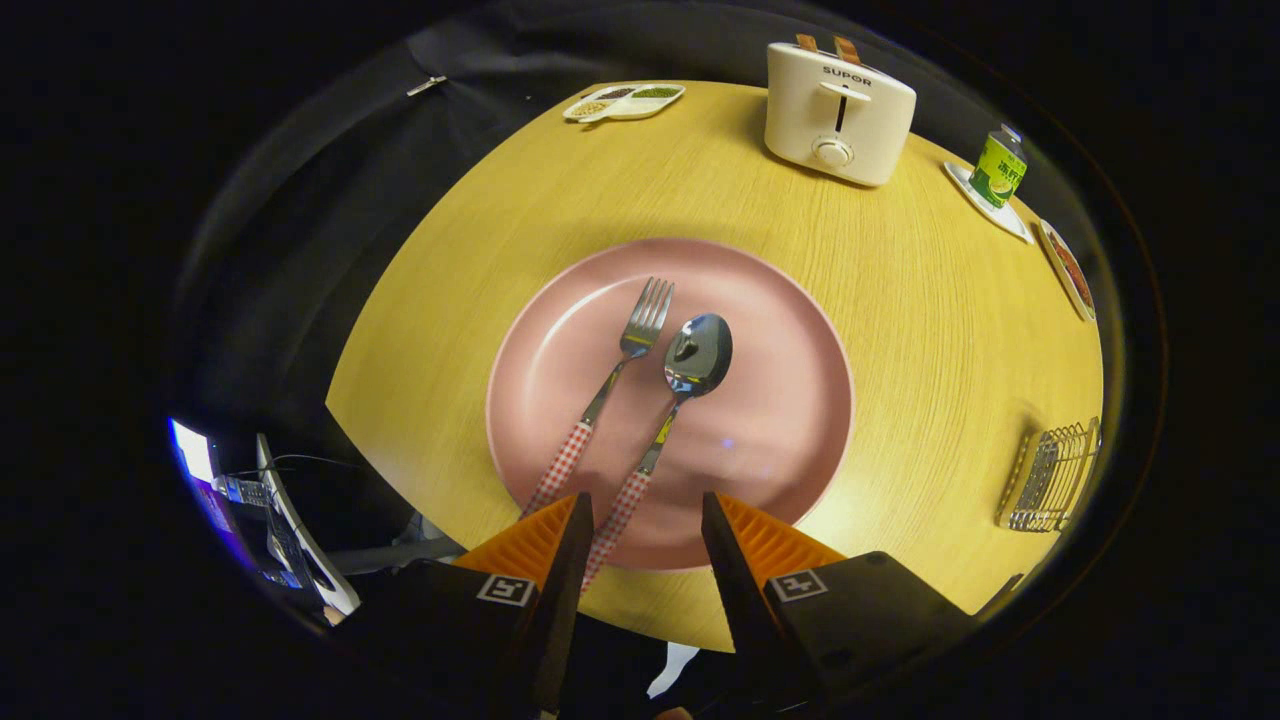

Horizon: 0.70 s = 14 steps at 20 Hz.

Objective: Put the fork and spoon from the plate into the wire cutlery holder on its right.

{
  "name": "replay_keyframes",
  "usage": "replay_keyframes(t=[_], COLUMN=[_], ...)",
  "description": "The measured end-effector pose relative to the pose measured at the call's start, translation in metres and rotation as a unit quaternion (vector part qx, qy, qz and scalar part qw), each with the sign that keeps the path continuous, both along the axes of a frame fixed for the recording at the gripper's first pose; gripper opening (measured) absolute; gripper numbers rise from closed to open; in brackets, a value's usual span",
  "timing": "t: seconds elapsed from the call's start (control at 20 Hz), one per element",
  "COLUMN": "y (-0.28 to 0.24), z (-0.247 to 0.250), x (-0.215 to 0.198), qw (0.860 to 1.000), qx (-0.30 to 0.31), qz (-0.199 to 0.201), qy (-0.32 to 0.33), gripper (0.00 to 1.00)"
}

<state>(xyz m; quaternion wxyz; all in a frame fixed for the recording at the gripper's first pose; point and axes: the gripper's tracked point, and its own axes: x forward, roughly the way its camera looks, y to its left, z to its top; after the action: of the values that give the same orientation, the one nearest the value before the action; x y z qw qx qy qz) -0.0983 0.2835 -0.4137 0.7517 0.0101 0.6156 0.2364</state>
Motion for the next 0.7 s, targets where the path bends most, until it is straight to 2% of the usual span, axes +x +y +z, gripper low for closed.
replay_keyframes(t=[0.1, 0.15, 0.25, 0.3, 0.4, 0.7], y=[0.001, 0.002, -0.003, -0.004, -0.009, -0.021], z=[-0.01, -0.014, -0.022, -0.021, -0.017, 0.01], x=[-0.002, -0.003, -0.004, -0.002, -0.001, 0.004], qw=[1.0, 0.999, 0.998, 0.998, 0.998, 0.997], qx=[-0.008, -0.011, -0.026, -0.023, -0.017, 0.036], qz=[-0.015, -0.023, -0.03, -0.036, -0.04, -0.065], qy=[0.02, 0.031, 0.044, 0.045, 0.048, 0.038], gripper=[0.52, 0.47, 0.46, 0.24, 0.15, 0.12])
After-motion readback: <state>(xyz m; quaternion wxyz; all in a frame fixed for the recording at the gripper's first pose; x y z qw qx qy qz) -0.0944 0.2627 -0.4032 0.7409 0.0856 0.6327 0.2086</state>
